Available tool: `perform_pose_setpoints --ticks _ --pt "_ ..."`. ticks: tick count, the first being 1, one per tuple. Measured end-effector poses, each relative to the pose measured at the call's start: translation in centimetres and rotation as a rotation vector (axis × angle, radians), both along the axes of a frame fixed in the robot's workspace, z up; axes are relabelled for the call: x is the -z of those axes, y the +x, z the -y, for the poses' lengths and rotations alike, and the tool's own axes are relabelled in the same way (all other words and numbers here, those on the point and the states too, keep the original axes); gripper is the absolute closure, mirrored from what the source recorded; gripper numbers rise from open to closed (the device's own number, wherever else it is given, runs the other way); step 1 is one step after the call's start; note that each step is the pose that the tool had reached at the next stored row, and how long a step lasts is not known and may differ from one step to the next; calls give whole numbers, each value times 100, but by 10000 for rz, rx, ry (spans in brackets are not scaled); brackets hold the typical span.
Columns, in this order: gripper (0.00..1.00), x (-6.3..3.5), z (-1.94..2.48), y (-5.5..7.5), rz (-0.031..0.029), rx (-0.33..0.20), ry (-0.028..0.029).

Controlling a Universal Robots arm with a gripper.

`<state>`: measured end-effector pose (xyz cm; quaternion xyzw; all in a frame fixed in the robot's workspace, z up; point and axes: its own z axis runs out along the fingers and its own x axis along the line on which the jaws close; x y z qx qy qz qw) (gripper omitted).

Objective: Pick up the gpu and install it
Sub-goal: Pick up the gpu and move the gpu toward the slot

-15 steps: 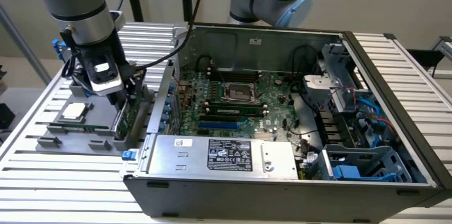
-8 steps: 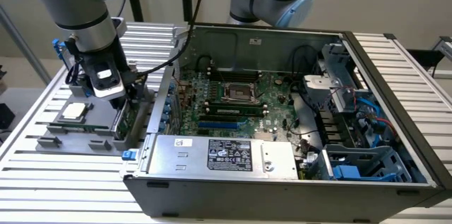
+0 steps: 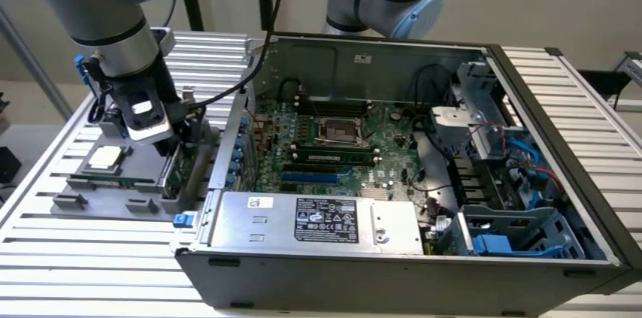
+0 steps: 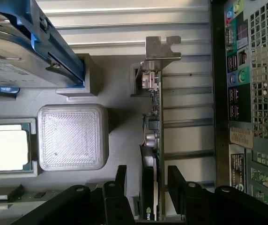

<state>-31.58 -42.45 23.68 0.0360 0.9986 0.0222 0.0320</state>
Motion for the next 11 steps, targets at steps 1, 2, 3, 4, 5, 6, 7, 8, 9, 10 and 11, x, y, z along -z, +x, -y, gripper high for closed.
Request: perform_pose_setpoints --ticks 1,2,3,4,5,6,7,8,9,10,11 --pt "52 0 -1 0 -1 -1 -1" --pt "52 0 -3 -1 -1 1 -1" --pt "52 0 -5 -1 -1 1 -1" --pt "52 1 -7 0 0 0 -1" --pt "52 1 -9 1 0 0 -1" --pt "52 1 -11 4 0 0 0" --pt "54 1 -11 8 -1 1 -1" --pt "54 1 -12 15 -1 5 0" --pt "54 1 -12 24 -1 9 -1" --pt "61 1 -12 35 -1 20 -1" --pt "61 1 -12 47 0 34 -1"
